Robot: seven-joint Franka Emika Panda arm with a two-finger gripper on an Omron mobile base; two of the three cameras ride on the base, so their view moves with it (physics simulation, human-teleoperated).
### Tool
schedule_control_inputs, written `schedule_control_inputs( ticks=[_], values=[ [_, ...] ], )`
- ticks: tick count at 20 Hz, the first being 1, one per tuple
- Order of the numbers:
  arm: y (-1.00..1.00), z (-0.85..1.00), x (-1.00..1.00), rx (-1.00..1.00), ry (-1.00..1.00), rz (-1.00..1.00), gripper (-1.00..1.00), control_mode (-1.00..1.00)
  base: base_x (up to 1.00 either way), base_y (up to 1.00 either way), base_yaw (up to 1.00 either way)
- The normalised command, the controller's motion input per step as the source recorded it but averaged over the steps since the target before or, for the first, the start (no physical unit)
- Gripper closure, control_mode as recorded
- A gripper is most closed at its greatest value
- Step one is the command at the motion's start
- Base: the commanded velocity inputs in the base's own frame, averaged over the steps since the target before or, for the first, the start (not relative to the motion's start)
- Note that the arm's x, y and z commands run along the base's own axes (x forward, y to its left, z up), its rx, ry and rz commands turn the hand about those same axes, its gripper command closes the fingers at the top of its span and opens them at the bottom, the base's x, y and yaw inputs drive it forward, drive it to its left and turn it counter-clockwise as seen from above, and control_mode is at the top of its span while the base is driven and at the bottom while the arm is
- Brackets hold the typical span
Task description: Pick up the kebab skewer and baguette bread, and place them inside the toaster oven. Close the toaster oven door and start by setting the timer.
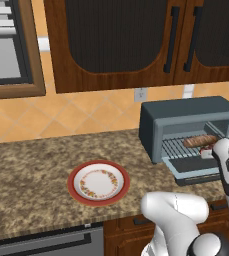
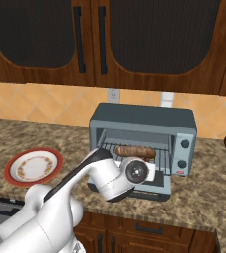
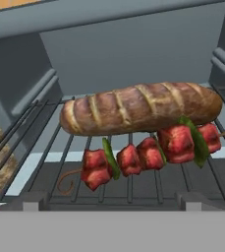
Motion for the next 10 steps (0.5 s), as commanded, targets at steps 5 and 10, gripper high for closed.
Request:
schedule_control_inputs(
  ticks=[5, 10],
  values=[
    [-0.11, -0.10, 0.01, -0.04, -0.02, -0.01, -1.00, -1.00, 0.00, 0.00, 0.00],
    [-0.14, -0.02, 0.00, -0.06, 0.00, -0.07, -1.00, -1.00, 0.00, 0.00, 0.00]
  ],
)
